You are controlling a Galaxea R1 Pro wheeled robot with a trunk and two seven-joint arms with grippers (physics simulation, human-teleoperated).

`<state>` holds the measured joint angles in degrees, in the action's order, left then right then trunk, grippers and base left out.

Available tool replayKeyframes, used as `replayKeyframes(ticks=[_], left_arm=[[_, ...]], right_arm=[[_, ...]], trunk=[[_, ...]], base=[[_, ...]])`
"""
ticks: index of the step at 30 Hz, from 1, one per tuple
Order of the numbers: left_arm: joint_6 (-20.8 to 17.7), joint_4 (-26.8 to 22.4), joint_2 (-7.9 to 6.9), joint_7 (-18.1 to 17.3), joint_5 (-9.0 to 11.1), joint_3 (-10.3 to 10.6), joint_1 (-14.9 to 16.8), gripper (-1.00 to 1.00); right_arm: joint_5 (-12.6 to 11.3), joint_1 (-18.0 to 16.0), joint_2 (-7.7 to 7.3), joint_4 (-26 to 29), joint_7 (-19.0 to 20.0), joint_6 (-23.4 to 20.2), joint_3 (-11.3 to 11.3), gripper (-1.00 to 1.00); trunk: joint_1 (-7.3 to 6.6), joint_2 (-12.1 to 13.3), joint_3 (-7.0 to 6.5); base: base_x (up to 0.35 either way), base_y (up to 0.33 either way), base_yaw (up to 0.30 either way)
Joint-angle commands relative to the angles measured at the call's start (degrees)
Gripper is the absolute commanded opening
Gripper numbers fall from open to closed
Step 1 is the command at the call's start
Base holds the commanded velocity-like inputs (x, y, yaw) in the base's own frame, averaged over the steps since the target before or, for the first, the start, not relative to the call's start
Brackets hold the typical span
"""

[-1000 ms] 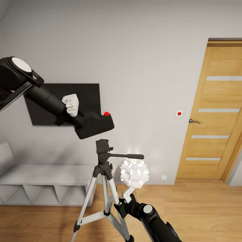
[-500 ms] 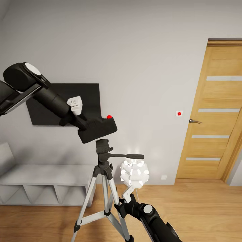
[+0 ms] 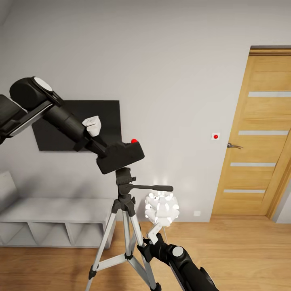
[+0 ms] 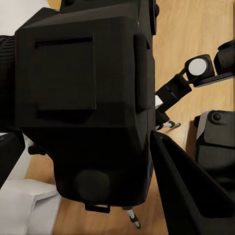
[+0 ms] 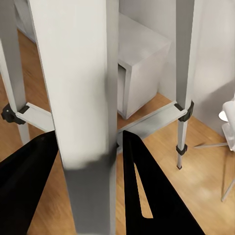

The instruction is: Attach the digital camera to the camera tripod in the bedroom.

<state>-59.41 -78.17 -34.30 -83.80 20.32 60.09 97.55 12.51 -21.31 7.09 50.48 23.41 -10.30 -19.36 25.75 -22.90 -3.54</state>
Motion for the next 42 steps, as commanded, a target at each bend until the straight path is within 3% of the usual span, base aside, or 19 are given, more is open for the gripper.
replayKeyframes(ticks=[1, 8, 14, 22, 34, 36, 42], left_arm=[[-0.6, 0.0, 0.02, -0.2, 0.2, 0.2, 0.1, -1.0], [-0.6, 0.2, 0.3, -0.2, 0.4, 1.1, 0.9, -1.0], [-0.6, 0.6, 0.53, -0.1, 0.3, 4.6, 2.4, -1.0], [-0.6, 1.5, 1.07, 0.2, -0.1, 9.7, 7.0, -1.0], [-0.6, 5.1, 4.7, 1.0, -0.4, 15.6, 12.4, -1.0], [-0.6, 5.9, 5.6, 1.1, -0.4, 17.5, 13.2, -1.0], [-0.6, 7.6, 6.52, 1.2, -0.4, 19.1, 13.8, -1.0]], right_arm=[[0.6, 0.0, 0.03, -0.2, 0.4, -0.3, 0.0, -1.0], [0.6, 0.0, 0.03, -0.2, 0.4, -0.3, 0.0, -1.0], [0.6, 0.0, 0.03, -0.2, 0.4, -0.3, 0.0, -1.0], [0.6, 0.0, 0.06, -0.2, 0.4, -0.3, 0.0, -1.0], [0.6, 0.0, 0.11, -0.2, 0.4, -0.3, -0.1, -1.0], [0.6, 0.0, 0.12, -0.2, 0.4, -0.3, -0.1, -1.0], [0.7, 0.0, 0.12, -0.2, 0.4, -0.3, -0.1, -1.0]], trunk=[[0.03, 0.0, 0.05], [0.03, 0.0, 0.05], [0.03, 0.0, 0.05], [0.03, 0.0, 0.05], [0.03, 0.0, 0.05], [0.03, 0.0, 0.05], [0.03, 0.0, 0.05]], base=[[0.0, 0.0, 0.0], [0.0, 0.0, 0.0], [0.0, 0.0, 0.0], [0.0, 0.0, 0.0], [0.0, 0.0, 0.0], [0.0, 0.0, 0.0], [0.0, 0.0, 0.0]])
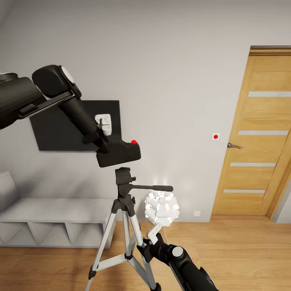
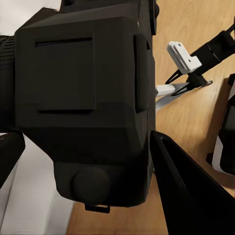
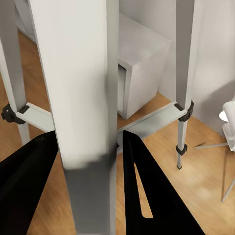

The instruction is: Attach the digital camera to the camera tripod in the bedroom.

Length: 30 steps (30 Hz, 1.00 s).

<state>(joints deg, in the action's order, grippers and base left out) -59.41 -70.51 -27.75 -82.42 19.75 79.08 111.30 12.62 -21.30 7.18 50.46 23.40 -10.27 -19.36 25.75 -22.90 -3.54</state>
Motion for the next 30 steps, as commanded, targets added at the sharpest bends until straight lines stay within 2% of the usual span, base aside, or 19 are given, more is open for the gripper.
replayKeyframes(ticks=[1, 13, 17, 24, 30], left_arm=[[-0.6, 0.3, 0.04, -0.2, 0.1, 0.3, 0.1, -1.0], [-0.6, 2.9, 1.28, -0.2, 0.2, 0.9, 0.2, -1.0], [-0.6, 4.8, 2.65, -0.3, 0.2, 1.3, 0.1, -1.0], [-0.6, 8.2, 6.14, -0.3, 0.2, 4.9, 0.0, -1.0], [-0.6, 9.4, 7.15, -0.4, 0.3, 6.2, 0.0, -1.0]], right_arm=[[0.6, 0.0, 0.03, -0.2, 0.4, -0.4, -0.1, -1.0], [0.5, 0.0, 0.03, -0.2, 0.4, -0.4, -0.1, -1.0], [0.5, 0.0, 0.03, -0.2, 0.4, -0.4, -0.1, -1.0], [0.5, 0.0, -0.01, -0.2, 0.4, -0.4, -0.1, -1.0], [0.5, 0.0, -0.04, -0.2, 0.4, -0.4, -0.1, -1.0]], trunk=[[0.03, 0.0, 0.05], [0.03, 0.0, 0.05], [0.03, 0.0, 0.05], [0.03, 0.0, 0.05], [0.03, 0.0, 0.05]], base=[[0.0, 0.0, 0.0], [0.0, 0.0, 0.0], [0.0, 0.0, 0.0], [0.0, 0.0, 0.0], [0.0, 0.0, 0.0]])
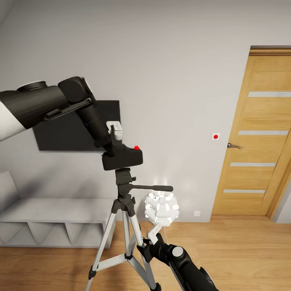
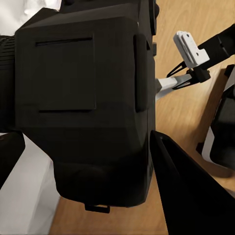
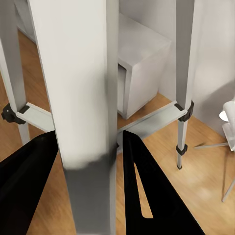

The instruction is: Attach the digital camera to the camera tripod in the bedroom.

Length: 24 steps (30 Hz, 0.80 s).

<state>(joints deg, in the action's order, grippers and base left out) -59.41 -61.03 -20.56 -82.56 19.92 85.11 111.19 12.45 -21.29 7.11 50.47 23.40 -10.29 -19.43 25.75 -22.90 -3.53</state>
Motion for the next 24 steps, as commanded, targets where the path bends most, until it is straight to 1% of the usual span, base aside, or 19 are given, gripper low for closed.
replayKeyframes(ticks=[1, 7, 13, 24], left_arm=[[-0.6, 0.0, 0.06, -0.2, 0.1, 0.3, 0.1, -1.0], [-0.6, 0.0, 0.16, -0.2, 0.1, 0.6, 0.0, -1.0], [-0.6, -0.3, -0.08, -0.2, 0.1, 0.8, -0.1, -1.0], [-0.6, -0.5, -0.24, -0.2, 0.1, 2.1, -0.4, -1.0]], right_arm=[[0.6, 0.0, 0.03, -0.2, 0.4, -0.3, 0.0, -1.0], [0.6, 0.0, 0.02, -0.2, 0.4, -0.3, 0.0, -1.0], [0.6, 0.0, 0.01, -0.2, 0.4, -0.3, 0.0, -1.0], [0.6, 0.0, 0.04, -0.2, 0.4, -0.3, 0.0, -1.0]], trunk=[[0.03, 0.0, 0.04], [0.03, 0.0, 0.04], [0.03, 0.0, 0.04], [0.03, 0.0, 0.04]], base=[[0.0, 0.0, 0.0], [0.0, 0.0, 0.0], [0.0, 0.0, 0.0], [0.0, 0.0, 0.0]])
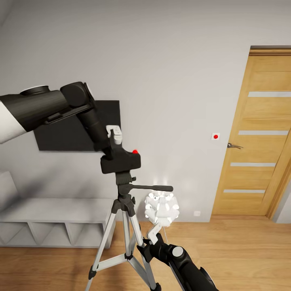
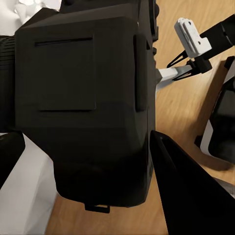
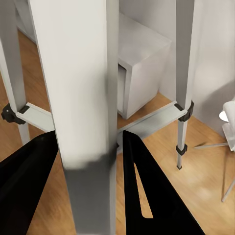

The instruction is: Attach the digital camera to the camera tripod in the bedroom.

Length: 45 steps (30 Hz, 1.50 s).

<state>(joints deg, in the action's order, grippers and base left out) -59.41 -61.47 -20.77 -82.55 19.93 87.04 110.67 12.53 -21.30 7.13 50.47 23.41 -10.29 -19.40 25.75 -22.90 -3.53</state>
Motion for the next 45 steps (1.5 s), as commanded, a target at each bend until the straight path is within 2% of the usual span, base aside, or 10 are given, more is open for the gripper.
replayKeyframes(ticks=[1, 21, 22, 41, 45], left_arm=[[-0.6, 0.0, -0.04, -0.2, 0.1, 0.2, 0.0, -1.0], [-0.6, 0.0, 0.34, -0.1, 0.1, 0.3, -0.4, -1.0], [-0.6, 0.0, 0.35, -0.1, 0.1, 0.3, -0.4, 1.0], [-0.6, -0.1, -0.02, -0.1, 0.0, -0.2, -0.9, 1.0], [-0.6, -1.0, -0.55, -0.1, -0.1, -0.6, -0.9, 1.0]], right_arm=[[0.6, 0.0, 0.04, -0.2, 0.4, -0.3, 0.0, -1.0], [0.6, 0.0, 0.02, -0.2, 0.4, -0.3, 0.0, -1.0], [0.6, 0.0, 0.01, -0.2, 0.4, -0.3, 0.0, -1.0], [0.6, 0.0, -0.01, -0.2, 0.5, -0.3, 0.0, -1.0], [0.6, 0.0, -0.01, -0.2, 0.5, -0.3, 0.0, -1.0]], trunk=[[0.03, 0.0, 0.04], [0.03, 0.0, 0.04], [0.03, 0.0, 0.04], [0.03, 0.0, 0.04], [0.03, 0.0, 0.04]], base=[[0.0, 0.0, 0.0], [0.0, 0.0, 0.0], [0.0, 0.0, 0.0], [0.0, 0.0, 0.0], [0.0, 0.0, 0.0]])
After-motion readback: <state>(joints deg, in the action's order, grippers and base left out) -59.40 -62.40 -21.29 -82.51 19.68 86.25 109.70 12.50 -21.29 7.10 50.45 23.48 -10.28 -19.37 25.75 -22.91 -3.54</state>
